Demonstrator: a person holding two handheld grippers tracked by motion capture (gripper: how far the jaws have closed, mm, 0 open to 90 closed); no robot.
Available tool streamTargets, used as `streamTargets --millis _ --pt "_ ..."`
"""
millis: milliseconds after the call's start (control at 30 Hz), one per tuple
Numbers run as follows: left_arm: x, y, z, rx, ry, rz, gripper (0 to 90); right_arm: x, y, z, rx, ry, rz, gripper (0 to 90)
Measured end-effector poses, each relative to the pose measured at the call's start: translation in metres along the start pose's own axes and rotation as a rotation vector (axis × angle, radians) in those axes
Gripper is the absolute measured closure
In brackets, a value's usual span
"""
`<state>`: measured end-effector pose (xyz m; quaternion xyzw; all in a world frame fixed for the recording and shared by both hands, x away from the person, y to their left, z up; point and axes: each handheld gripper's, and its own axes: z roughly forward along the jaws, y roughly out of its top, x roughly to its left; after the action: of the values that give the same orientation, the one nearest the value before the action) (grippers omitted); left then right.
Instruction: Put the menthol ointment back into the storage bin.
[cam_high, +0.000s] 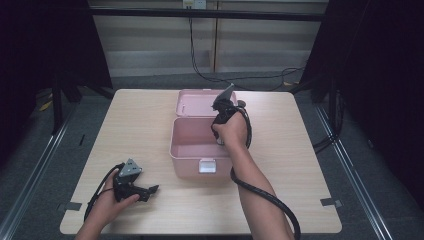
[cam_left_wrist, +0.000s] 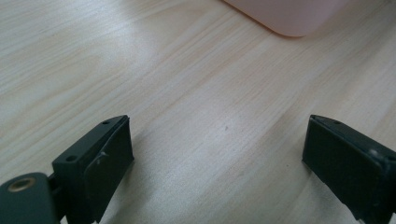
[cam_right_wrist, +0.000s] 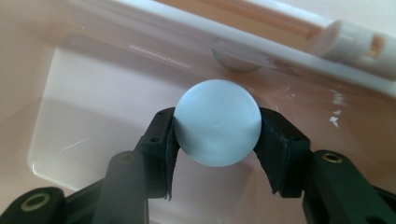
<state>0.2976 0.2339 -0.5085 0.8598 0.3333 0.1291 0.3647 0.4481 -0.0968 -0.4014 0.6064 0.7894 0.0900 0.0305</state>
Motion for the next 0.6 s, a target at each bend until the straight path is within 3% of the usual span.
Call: streamTargets --millis 600 --pt "0.000 0.000 0.000 0.000 0.004 0.000 8.0 0.001 -0.002 0.017 -0.008 -0.005 -0.001 50.5"
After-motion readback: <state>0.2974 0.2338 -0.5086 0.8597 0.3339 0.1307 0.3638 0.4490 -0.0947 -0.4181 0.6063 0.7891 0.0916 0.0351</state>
